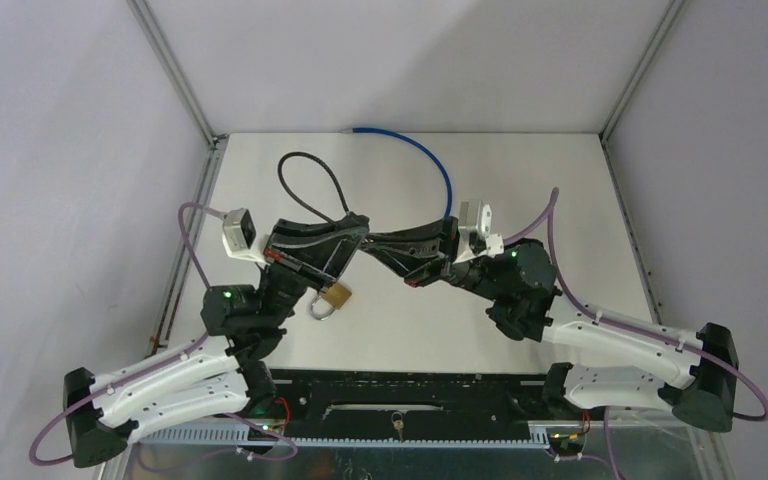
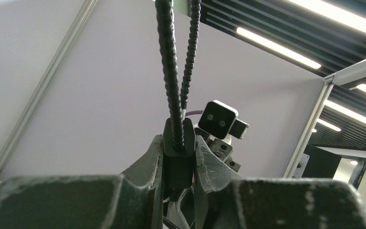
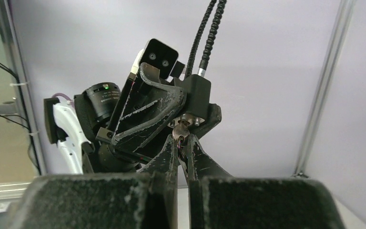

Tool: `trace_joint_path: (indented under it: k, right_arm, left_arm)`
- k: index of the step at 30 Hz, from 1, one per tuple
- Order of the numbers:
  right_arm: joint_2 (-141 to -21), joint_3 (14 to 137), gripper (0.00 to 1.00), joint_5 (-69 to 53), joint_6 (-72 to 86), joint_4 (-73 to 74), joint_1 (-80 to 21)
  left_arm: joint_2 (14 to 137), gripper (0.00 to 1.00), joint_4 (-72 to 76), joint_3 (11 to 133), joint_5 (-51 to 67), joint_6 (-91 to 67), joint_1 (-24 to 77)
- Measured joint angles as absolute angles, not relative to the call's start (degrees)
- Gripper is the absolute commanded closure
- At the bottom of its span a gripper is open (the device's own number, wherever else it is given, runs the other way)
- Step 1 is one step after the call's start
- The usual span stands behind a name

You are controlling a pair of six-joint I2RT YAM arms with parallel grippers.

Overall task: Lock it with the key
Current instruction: Lock the lock.

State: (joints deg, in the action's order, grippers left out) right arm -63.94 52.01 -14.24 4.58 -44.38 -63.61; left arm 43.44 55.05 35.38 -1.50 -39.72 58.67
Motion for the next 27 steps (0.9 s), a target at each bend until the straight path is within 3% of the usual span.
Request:
trace_joint_path:
  k: [6,11,16,21,27]
  right_arm:
    - [-63.46,52.01,0.98,-17.65,12.32,-44.14,-60.64]
    - [-61.98,51.92,0.69,-18.9,12.16,-41.21,-60.03]
    - [-56.77,48.82,0.51,-19.05,6.76,-36.23,-59.2]
    - [-46.7,46.06,0.51,-18.06,0.05,-29.19,-58.24]
    - [-37.65,45.63,0.61,-13.72,-2.35,-22.87,-58.22]
  left_arm:
    - [43.68,1.0,55.13,35.38,-0.93,-38.92,58.52]
    - [43.75,1.0,54.39,35.38,0.08,-38.5,58.52]
    - [43.03,1.0,50.43,35.35,3.05,-37.89,59.11]
    - [40.73,1.0,45.93,35.35,3.77,-35.7,59.24]
    - [40.21,1.0,29.63,39.81,4.89,-26.02,59.24]
